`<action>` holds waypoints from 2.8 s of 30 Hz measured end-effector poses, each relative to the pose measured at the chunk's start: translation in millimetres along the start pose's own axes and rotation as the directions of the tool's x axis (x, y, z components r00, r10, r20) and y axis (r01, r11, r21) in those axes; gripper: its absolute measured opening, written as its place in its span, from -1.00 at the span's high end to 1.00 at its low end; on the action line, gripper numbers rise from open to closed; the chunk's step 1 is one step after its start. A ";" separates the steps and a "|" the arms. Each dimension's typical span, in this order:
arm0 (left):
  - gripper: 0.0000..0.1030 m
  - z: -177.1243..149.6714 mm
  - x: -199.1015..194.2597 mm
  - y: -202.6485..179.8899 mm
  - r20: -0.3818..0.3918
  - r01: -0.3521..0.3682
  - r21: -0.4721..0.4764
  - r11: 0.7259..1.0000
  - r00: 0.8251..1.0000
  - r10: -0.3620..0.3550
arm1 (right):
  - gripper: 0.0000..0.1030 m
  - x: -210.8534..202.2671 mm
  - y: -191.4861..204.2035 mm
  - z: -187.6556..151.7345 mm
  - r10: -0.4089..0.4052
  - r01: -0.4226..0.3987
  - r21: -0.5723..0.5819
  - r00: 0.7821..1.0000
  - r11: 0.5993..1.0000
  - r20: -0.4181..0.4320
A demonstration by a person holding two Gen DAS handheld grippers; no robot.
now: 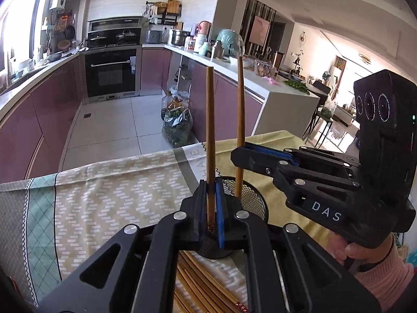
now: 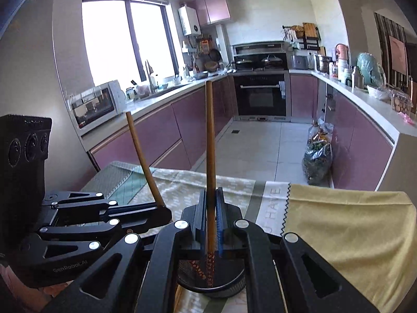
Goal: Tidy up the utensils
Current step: 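Lift the chopsticks upright with both tools and carry them over the mesh cup, then lower both chopsticks into the mesh cup and open both tools, then grasp a chopstick with the left tool while the right tool grasps another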
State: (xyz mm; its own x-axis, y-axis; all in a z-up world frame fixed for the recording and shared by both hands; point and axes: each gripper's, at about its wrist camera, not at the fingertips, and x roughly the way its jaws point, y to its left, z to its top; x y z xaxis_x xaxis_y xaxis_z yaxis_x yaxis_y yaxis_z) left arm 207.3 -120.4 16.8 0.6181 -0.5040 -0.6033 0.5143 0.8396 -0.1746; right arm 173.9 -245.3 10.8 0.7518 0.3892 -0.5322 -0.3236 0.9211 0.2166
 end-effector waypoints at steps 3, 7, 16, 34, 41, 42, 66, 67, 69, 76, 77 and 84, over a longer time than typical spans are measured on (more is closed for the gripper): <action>0.85 -0.9 11.6 3.6 -0.016 0.003 0.003 1.000 1.000 -0.003 | 0.89 14.3 -1.4 -3.1 -0.009 0.010 0.003 0.998 1.000 -0.070; 0.85 -3.1 31.9 6.0 -0.035 -0.011 0.006 1.000 0.999 0.011 | 0.87 19.4 -1.0 -8.2 -0.015 0.017 0.018 0.996 1.000 -0.090; 0.40 -12.5 24.4 15.5 0.016 -0.076 -0.023 0.997 0.997 0.077 | 0.46 9.9 -3.0 -10.2 -0.053 0.055 0.047 0.997 0.997 -0.048; 0.04 -113.6 -29.6 40.2 -0.015 -0.164 -0.029 0.986 0.986 0.164 | 0.23 -28.6 41.8 -87.7 0.091 -0.099 -0.046 0.986 0.994 -0.139; 0.04 -153.9 -9.0 46.3 -0.126 -0.180 -0.042 0.983 0.977 0.173 | 0.23 -6.5 38.4 -123.8 0.074 -0.074 0.007 0.968 0.997 -0.240; 0.04 -157.9 -7.2 47.7 -0.137 -0.178 -0.048 0.983 0.976 0.170 | 0.23 -5.4 38.9 -127.1 0.067 -0.067 0.006 0.967 0.998 -0.247; 0.10 -175.2 5.8 41.3 -0.213 -0.169 -0.029 0.985 0.964 0.159 | 0.37 6.2 44.7 -138.0 -0.013 0.005 -0.028 0.955 1.000 -0.296; 0.14 -175.1 5.3 42.4 -0.216 -0.165 -0.037 0.986 0.964 0.153 | 0.37 6.0 44.6 -138.1 -0.016 0.008 -0.031 0.955 0.999 -0.296; 0.25 -173.5 4.0 45.9 -0.221 -0.154 -0.057 0.986 0.966 0.138 | 0.37 6.3 46.2 -137.9 -0.024 0.012 -0.043 0.954 0.999 -0.298; 0.34 -169.3 9.5 50.1 -0.236 -0.169 -0.058 0.984 0.960 0.151 | 0.44 15.7 55.9 -136.2 -0.071 0.041 -0.106 0.951 0.994 -0.302; 0.34 -168.0 11.3 50.5 -0.237 -0.172 -0.058 0.983 0.959 0.154 | 0.46 17.7 57.5 -135.4 -0.074 0.042 -0.112 0.950 0.993 -0.302; 0.37 -161.9 20.1 49.0 -0.242 -0.193 -0.042 0.980 0.954 0.177 | 0.56 30.7 58.7 -128.1 -0.077 0.044 -0.115 0.951 0.992 -0.301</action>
State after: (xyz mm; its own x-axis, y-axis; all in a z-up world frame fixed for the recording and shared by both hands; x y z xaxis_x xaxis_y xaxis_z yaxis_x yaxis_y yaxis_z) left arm 148.7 -56.6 -129.9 0.5367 -0.2832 -0.7948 0.3602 0.9287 -0.0877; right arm 104.4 -180.5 -97.7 0.5667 0.2966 -0.7687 -0.3542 0.9301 0.0977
